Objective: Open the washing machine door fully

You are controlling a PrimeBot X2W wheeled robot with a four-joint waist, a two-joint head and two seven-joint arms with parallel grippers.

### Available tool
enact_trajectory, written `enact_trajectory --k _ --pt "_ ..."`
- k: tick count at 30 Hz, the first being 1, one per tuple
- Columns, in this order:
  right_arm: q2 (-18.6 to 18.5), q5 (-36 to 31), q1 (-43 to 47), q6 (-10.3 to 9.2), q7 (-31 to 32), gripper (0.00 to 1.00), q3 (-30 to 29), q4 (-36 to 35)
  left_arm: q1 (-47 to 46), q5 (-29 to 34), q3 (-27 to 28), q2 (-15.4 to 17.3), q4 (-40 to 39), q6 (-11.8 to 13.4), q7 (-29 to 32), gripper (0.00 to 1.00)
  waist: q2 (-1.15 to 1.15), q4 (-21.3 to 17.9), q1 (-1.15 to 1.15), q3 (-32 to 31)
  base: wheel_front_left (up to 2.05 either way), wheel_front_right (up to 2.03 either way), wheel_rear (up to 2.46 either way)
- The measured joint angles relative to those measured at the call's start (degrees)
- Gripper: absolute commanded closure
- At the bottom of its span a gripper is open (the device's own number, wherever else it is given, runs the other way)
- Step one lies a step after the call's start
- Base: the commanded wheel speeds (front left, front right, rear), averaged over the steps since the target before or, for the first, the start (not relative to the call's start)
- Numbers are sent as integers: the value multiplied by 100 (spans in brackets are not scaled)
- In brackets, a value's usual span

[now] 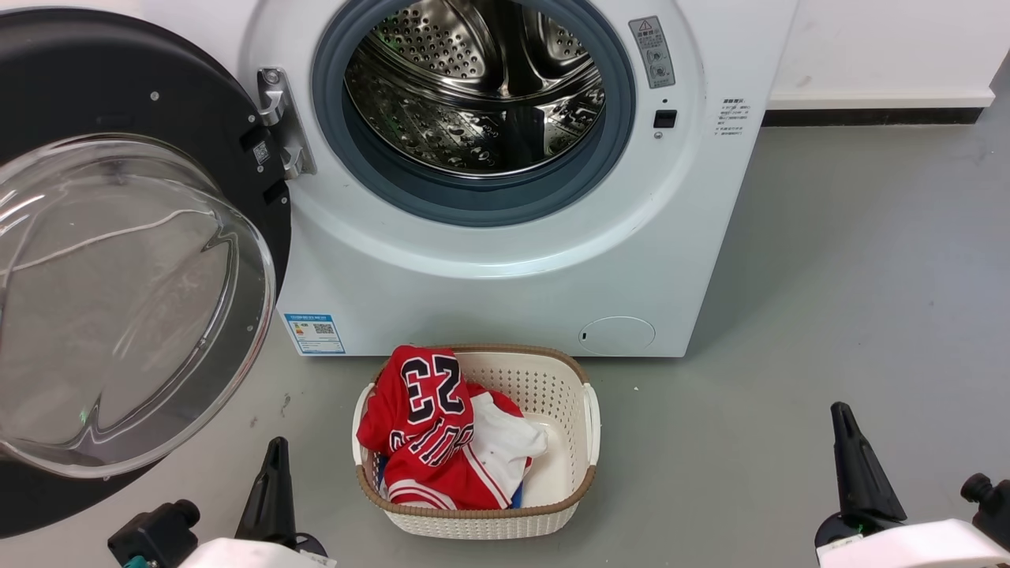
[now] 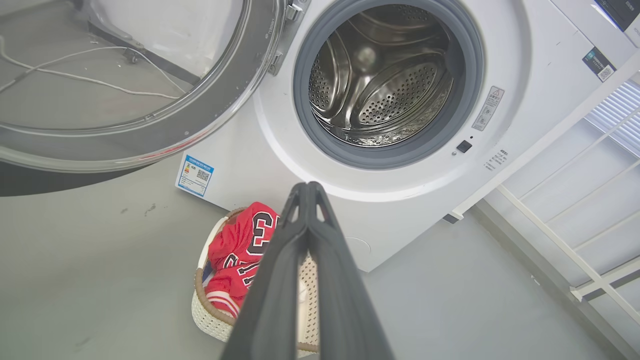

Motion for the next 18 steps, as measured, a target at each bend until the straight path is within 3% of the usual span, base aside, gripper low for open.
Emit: enact_trajectory --k 18 --pt "-42 1483 -285 0 331 100 -54 278 -277 -1553 86 25 209 -118 347 100 0 0 0 14 0 0 0"
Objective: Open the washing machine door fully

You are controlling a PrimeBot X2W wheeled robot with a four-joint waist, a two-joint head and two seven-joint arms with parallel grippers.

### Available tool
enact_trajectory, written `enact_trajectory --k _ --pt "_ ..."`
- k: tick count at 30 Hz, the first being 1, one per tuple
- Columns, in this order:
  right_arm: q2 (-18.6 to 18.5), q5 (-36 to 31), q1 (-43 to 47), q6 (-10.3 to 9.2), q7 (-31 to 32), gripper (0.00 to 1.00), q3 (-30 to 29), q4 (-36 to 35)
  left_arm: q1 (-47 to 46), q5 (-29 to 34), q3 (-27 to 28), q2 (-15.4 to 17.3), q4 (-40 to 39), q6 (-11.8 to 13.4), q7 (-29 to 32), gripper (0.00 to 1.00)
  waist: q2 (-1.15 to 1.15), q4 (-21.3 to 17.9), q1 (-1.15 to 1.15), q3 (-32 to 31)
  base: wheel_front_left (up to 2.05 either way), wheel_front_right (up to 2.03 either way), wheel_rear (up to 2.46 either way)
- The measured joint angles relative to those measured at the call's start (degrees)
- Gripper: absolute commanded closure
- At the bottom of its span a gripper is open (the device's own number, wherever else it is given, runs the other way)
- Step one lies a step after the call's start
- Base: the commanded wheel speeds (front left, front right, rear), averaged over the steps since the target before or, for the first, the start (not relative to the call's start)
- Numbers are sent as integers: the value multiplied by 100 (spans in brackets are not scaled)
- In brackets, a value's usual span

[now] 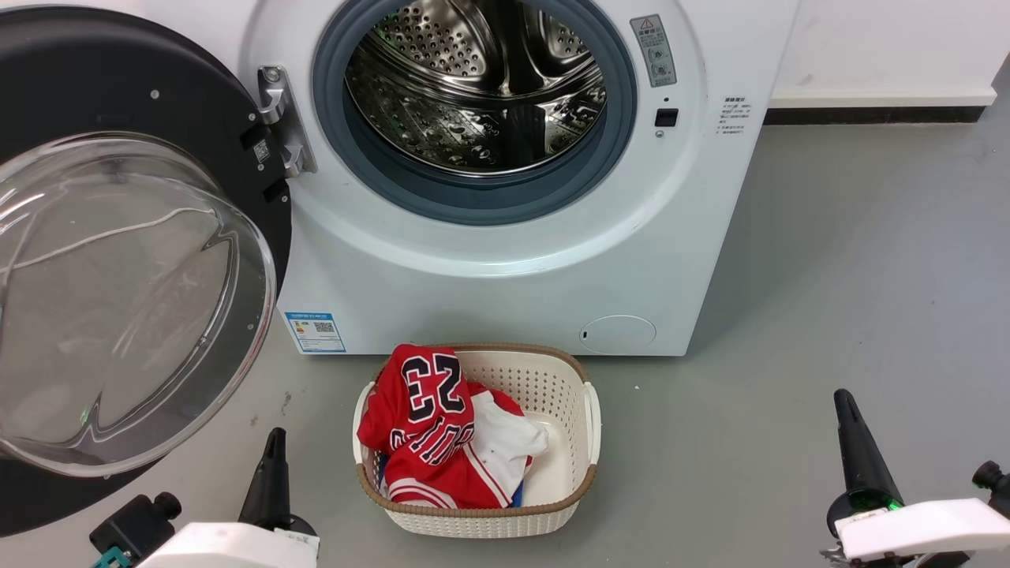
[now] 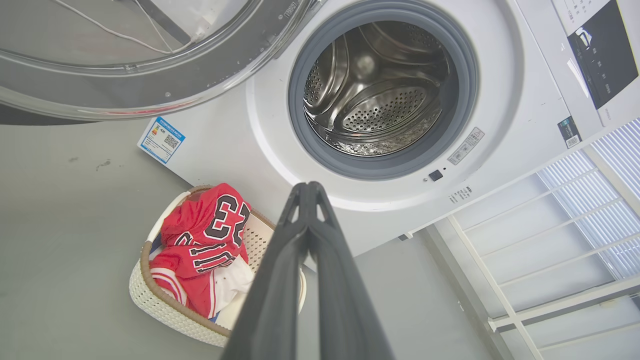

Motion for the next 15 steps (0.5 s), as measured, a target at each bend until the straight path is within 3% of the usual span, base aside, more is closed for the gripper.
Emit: enact_trajectory --k 15 --pt "-15 1162 -236 0 275 100 -65 212 -230 -1230 90 10 180 -99 280 100 0 0 0 13 0 0 0"
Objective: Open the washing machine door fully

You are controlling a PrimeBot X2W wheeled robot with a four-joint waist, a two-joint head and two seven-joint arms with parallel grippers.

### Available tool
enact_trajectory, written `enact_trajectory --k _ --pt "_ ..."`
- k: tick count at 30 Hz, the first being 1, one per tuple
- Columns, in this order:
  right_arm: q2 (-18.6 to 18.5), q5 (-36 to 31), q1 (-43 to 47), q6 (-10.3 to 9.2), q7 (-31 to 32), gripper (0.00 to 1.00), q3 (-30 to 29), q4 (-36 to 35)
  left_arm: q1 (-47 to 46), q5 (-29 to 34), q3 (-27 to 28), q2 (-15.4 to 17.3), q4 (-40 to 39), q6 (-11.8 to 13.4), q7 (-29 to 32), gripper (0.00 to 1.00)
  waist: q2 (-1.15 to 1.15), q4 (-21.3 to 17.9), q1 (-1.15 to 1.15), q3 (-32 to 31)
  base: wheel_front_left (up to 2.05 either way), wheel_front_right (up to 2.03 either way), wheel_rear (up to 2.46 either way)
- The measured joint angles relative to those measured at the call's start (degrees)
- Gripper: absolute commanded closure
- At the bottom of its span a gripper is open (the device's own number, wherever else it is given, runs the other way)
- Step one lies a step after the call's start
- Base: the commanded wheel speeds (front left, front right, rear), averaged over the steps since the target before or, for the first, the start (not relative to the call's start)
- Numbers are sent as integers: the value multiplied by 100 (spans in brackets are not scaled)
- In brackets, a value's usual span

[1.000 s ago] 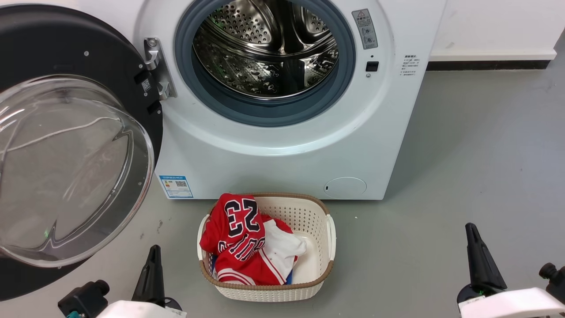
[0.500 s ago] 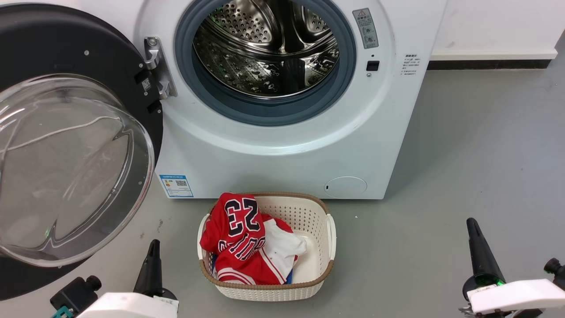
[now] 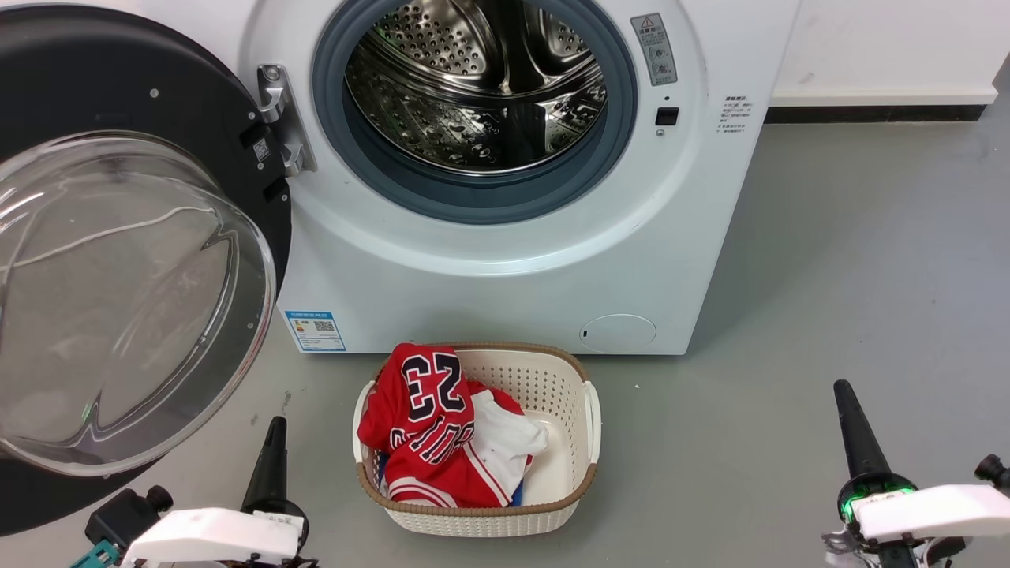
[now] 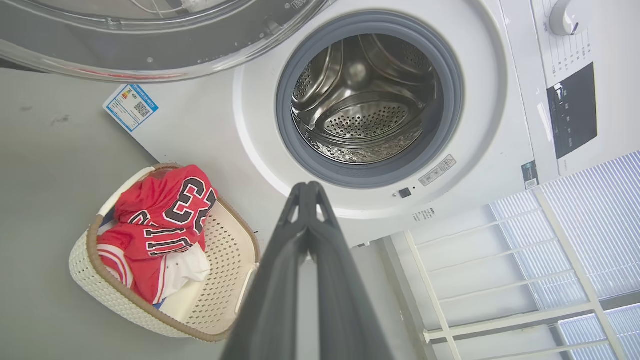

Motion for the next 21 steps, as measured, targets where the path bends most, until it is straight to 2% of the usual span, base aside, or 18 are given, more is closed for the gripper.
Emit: enact_trajectory --k 21 --pt "-3 1178 -222 0 311 100 -100 240 -246 -1256 111 1 191 -110 308 100 0 0 0 16 0 0 0"
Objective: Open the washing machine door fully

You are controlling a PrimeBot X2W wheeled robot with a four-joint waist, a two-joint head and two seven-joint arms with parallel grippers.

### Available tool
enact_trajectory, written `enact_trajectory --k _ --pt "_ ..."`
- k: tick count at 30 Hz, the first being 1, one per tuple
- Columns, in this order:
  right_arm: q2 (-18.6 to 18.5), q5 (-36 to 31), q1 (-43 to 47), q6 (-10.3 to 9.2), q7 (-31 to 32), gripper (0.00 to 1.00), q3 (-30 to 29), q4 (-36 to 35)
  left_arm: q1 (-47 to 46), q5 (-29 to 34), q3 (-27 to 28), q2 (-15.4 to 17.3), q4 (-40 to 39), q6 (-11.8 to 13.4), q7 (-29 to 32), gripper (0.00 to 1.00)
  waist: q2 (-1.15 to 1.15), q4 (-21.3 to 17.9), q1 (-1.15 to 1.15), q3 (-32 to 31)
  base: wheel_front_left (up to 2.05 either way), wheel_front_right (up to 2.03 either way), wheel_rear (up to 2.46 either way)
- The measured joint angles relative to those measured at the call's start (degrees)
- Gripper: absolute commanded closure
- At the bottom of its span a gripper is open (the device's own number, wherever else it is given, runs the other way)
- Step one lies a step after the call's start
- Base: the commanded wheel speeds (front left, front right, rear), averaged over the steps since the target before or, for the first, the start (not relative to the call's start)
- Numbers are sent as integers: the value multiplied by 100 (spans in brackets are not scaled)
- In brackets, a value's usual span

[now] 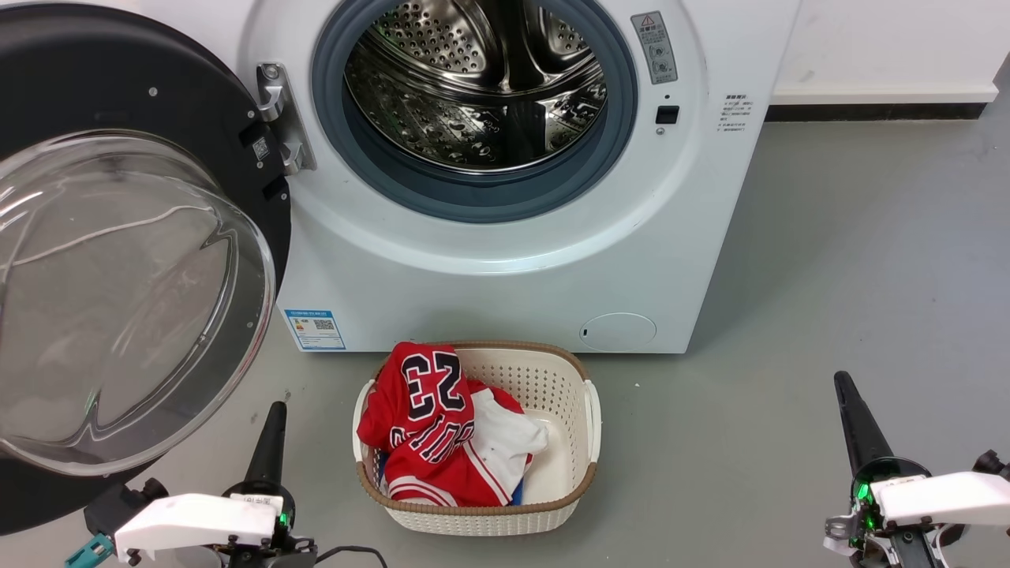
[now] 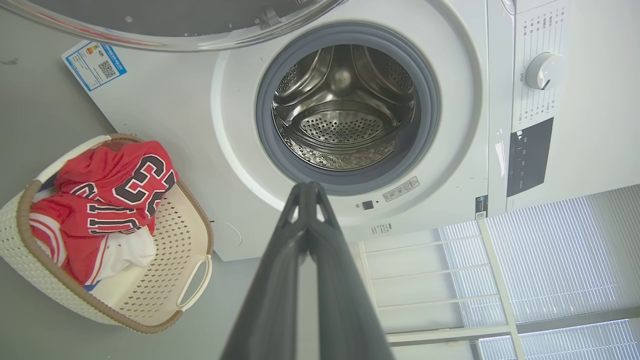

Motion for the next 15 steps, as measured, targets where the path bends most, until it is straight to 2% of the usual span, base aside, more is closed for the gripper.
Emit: enact_trajectory --k 15 --pt "3 714 -154 0 189 100 -69 135 -169 -769 74 -3 115 -77 183 100 0 0 0 11 0 0 0"
